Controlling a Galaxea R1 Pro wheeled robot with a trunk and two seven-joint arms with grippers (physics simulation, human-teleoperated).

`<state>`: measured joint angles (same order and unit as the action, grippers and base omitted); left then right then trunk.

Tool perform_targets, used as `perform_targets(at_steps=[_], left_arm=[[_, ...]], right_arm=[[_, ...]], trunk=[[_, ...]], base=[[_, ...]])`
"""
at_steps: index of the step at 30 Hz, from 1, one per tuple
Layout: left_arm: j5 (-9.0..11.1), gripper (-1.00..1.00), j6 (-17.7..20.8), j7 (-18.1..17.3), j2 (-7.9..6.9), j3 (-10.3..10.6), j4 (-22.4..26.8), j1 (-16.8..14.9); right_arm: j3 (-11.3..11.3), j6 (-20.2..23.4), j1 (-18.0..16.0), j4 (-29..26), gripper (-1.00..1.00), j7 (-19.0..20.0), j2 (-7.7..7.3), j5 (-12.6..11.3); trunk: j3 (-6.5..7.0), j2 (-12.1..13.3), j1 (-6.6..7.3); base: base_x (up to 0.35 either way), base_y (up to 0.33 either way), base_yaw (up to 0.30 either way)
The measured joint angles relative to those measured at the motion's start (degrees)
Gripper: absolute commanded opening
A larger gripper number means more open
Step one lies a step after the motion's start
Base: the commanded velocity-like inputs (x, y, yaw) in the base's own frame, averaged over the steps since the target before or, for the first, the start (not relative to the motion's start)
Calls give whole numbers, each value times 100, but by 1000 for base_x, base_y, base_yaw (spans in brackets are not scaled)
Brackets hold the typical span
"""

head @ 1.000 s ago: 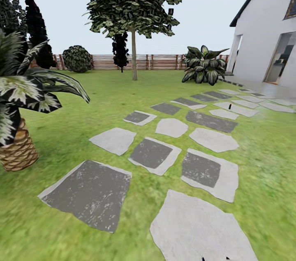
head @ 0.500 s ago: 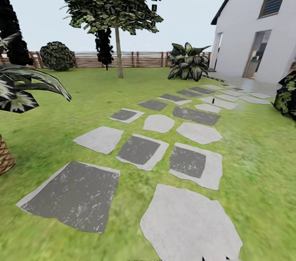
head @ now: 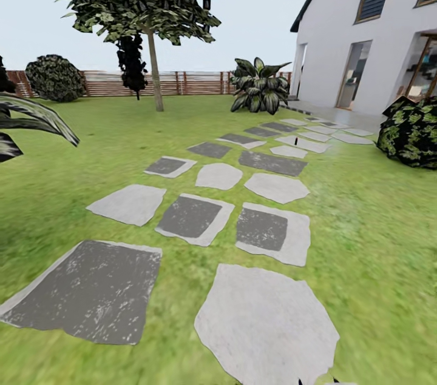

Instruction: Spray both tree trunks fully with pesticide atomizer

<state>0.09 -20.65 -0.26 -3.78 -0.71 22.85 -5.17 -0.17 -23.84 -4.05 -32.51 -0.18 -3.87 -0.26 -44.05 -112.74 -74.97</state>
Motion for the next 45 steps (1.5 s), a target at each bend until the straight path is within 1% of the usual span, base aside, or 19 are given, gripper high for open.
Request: perform_targets(at_steps=[39, 45], left_arm=[[-25, 100, 3, 35, 0, 0, 0, -1], [-19, 100, 15, 43, 0, 0, 0, -1]], right_arm=[[0, 0, 0, 0, 100, 0, 0, 0], [0, 0, 0, 0, 100, 0, 0, 0]], trunk=[[-1001, -1564, -857], [-1049, -1566, -857]], base=[[0, 0, -176], [0, 0, -167]])
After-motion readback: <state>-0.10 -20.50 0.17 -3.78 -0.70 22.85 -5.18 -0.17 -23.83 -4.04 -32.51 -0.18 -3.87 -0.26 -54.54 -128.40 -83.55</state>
